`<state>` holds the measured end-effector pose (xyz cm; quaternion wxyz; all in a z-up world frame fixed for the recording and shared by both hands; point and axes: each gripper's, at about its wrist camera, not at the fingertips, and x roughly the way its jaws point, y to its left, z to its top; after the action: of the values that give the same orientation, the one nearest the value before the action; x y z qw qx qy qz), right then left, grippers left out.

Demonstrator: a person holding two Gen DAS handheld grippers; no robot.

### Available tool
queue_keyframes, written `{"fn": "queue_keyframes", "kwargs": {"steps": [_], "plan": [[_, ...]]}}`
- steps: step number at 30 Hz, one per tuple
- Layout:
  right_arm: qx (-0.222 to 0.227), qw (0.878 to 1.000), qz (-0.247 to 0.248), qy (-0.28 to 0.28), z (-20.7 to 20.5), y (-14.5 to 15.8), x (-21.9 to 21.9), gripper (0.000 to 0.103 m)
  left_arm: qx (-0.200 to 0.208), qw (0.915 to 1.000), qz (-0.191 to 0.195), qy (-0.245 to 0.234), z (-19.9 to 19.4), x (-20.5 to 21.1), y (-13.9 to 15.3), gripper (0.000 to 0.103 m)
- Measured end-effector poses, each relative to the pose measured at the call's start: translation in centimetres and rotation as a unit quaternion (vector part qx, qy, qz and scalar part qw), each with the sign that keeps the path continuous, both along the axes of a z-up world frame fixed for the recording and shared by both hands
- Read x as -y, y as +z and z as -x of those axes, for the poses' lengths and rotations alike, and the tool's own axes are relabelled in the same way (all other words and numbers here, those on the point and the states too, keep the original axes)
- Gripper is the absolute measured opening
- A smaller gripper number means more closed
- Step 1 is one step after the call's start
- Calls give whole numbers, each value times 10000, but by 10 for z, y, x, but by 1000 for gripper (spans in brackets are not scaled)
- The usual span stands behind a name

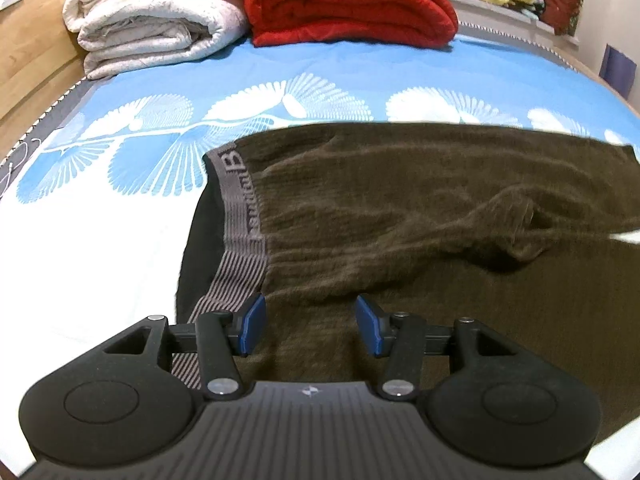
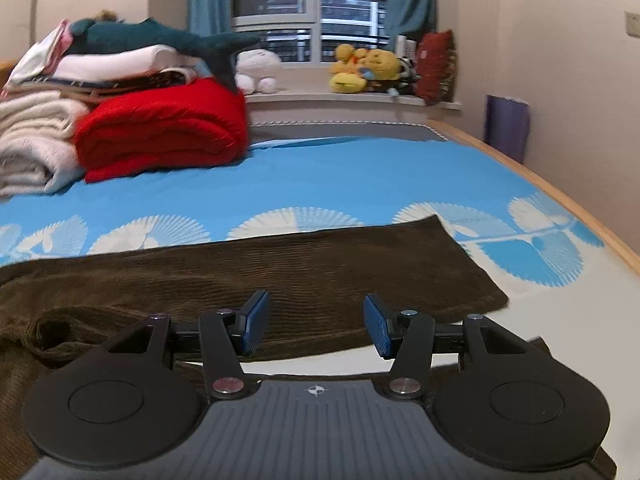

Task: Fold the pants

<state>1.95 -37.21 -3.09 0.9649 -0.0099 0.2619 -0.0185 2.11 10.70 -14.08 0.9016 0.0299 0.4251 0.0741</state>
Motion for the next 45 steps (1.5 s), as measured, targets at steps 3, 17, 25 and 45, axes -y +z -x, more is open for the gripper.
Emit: {"fn": "queue_keyframes", "kwargs": {"steps": [3,17,25,45], "plan": [[-39,10000,-23,77,-10,0,-11,49,199,9998,27,9,-5,5,7,42],[-155,9976,-254,623,-36,5,-34,4,609,9979,181,128,-107,-18,24,3],[-682,9952,-434,547,-44,-2,-18,8,287,9977,-597,107,-206,-38,-28,68],[-867,9953,-362,254,-43,-3,21,8,252,9729,-1652,-1599,-176,5,3,2]]}}
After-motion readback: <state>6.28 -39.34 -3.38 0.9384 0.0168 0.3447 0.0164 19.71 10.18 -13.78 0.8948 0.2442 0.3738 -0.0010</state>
